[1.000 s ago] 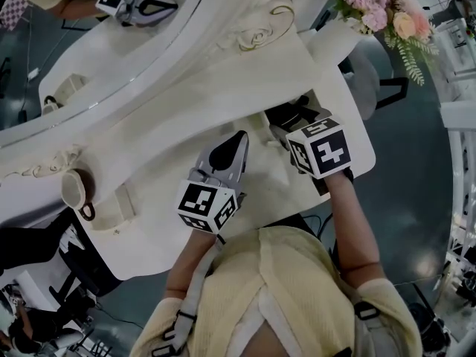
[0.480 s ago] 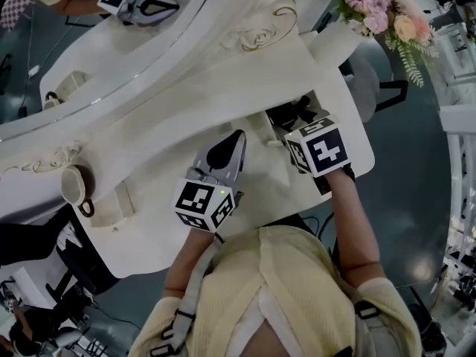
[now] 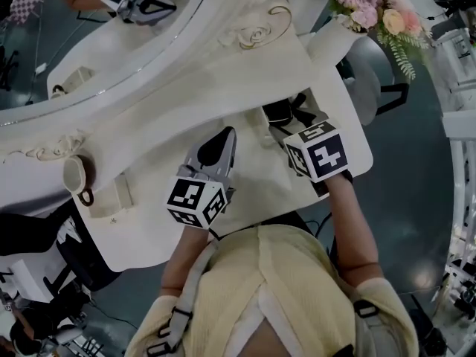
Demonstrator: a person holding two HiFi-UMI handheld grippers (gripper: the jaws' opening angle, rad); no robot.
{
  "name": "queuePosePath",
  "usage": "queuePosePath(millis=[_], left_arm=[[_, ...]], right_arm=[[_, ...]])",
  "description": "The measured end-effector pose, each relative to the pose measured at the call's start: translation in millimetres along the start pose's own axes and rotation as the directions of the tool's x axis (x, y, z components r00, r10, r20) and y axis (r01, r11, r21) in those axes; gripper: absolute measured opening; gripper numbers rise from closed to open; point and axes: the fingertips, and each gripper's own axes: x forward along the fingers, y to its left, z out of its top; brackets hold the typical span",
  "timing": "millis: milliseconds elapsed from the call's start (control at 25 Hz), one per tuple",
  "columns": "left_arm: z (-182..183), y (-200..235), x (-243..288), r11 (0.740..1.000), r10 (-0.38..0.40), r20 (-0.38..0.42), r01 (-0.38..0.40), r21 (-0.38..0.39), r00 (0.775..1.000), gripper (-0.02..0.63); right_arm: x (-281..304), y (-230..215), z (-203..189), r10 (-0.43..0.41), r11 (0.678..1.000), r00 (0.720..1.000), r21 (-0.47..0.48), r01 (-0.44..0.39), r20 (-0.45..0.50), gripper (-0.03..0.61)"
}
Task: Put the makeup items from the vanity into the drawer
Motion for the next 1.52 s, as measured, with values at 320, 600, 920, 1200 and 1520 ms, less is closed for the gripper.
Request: queuePosePath(millis=[320, 600, 920, 1200, 1520], left_arm=[[4.7, 0.4, -14.5, 0.998, 0.061, 0.002, -0.061, 0.025, 0.998, 0.0], [13.5, -1.9, -28.4, 0.993, 0.112, 0.035, -0.114, 0.036, 0.993, 0.0], [12.9, -9.6, -33.4, 0.99, 0.137, 0.03, -0.138, 0.035, 0.99, 0.0], [14.9, -24.4, -29.2, 0.989, 0.143, 0.025, -0.144, 0.045, 0.989, 0.0], [12.5, -32.4, -28.2, 0.985, 0.169, 0.01, -0.17, 0.041, 0.986, 0.0]], right_arm=[[-15.2, 11.6, 0.5, 0.028, 0.999, 0.998, -0.049, -0.025, 0.057, 0.245], [-29.7, 25.3, 9.2, 0.083, 0.994, 0.987, -0.078, -0.073, 0.139, 0.2], [-41.5, 31.6, 8.9, 0.133, 0.987, 0.971, -0.113, -0.112, 0.201, 0.144], [-51.5, 29.7, 5.6, 0.164, 0.982, 0.961, -0.126, -0.138, 0.223, 0.11], [-53.9, 29.5, 4.7, 0.204, 0.973, 0.95, -0.156, -0.17, 0.235, 0.072]])
